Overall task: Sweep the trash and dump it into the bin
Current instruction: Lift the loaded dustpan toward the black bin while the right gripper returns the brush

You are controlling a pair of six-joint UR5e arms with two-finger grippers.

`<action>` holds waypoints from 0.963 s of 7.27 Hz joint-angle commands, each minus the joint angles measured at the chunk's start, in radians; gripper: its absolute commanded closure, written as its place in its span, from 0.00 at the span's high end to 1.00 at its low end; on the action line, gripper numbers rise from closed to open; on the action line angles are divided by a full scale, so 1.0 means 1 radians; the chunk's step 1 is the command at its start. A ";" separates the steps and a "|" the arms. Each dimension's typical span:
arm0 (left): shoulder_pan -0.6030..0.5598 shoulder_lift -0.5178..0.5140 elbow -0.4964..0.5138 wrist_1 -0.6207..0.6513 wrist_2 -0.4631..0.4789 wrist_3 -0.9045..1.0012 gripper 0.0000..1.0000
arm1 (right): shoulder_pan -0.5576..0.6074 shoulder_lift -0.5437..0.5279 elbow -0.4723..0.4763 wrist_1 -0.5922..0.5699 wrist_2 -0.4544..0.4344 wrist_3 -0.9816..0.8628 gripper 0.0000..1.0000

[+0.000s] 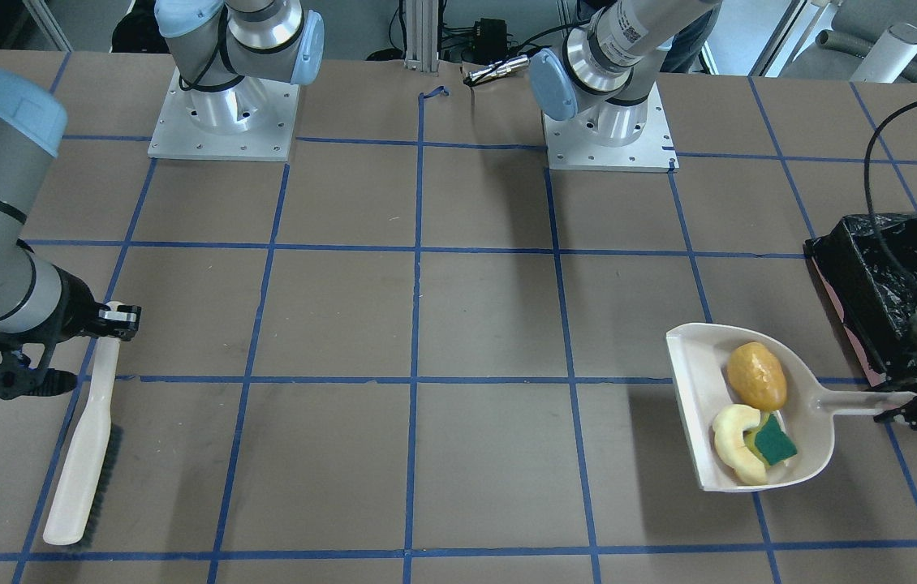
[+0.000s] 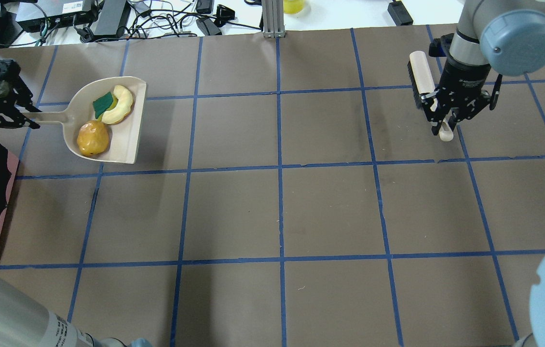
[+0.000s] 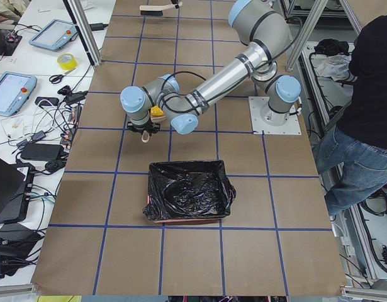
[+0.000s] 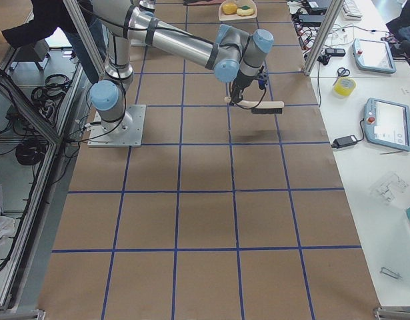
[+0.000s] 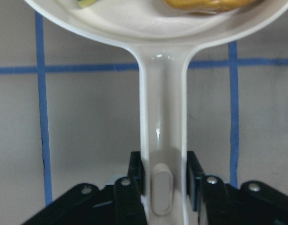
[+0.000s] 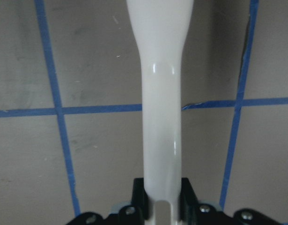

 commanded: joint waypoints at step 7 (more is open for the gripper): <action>0.355 -0.154 0.578 -0.304 0.167 0.683 0.00 | -0.189 0.047 0.138 -0.108 -0.026 -0.210 0.00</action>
